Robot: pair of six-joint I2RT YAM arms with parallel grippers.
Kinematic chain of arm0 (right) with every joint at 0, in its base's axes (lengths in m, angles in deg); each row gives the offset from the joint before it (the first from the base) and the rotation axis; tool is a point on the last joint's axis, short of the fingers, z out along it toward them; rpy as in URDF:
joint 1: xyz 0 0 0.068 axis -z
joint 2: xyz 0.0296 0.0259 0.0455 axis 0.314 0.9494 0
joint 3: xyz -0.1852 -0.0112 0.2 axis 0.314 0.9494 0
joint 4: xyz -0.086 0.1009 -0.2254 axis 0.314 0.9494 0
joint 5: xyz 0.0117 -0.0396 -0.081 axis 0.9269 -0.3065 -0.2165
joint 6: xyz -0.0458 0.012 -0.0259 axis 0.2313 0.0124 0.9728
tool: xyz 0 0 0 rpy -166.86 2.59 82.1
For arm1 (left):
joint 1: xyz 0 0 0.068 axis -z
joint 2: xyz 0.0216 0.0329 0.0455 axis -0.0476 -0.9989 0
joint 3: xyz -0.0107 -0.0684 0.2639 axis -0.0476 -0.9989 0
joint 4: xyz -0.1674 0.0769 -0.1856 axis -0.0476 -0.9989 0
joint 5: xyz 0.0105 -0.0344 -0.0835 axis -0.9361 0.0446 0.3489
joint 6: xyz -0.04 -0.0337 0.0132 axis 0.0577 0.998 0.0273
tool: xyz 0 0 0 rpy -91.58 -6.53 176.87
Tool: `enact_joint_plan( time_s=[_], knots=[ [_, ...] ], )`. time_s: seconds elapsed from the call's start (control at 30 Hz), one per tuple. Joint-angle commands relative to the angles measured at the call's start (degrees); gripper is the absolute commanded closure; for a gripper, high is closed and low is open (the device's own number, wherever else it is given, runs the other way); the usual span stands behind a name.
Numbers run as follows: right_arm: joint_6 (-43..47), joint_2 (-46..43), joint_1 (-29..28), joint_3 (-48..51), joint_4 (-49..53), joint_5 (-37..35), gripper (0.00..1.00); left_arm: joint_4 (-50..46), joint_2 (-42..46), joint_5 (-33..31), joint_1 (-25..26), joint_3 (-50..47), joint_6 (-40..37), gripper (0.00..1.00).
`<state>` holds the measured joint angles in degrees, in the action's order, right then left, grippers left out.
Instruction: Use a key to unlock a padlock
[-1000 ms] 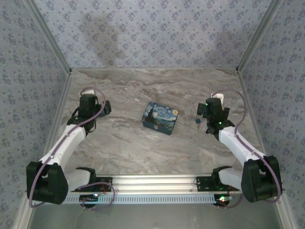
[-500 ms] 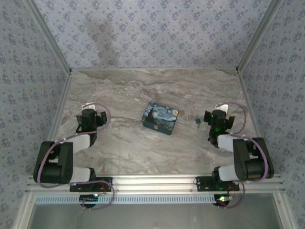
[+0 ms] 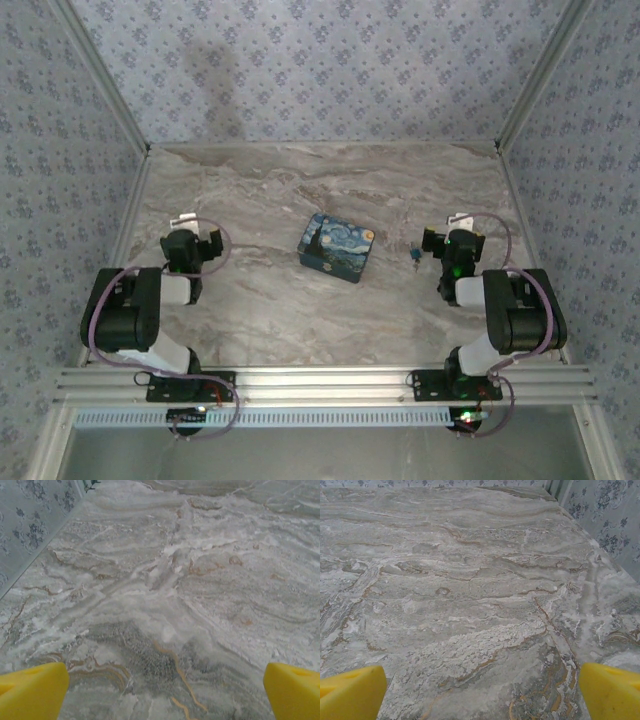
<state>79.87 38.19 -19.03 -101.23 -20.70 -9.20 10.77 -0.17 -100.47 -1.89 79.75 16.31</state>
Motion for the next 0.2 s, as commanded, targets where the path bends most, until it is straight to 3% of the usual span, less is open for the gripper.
enact_joint_plan(
  time_s=[0.0, 0.17],
  knots=[
    [0.0, 0.1, 0.7, -1.2, -0.6, 1.6, 0.00, 1.6, 0.6, 1.2, -0.2, 1.1, 0.3, 0.00],
    [0.3, 0.1, 0.4, -1.1, -1.0, 1.3, 0.00, 2.5, 0.6, -1.5, 0.6, 0.7, 0.1, 0.00]
  ],
)
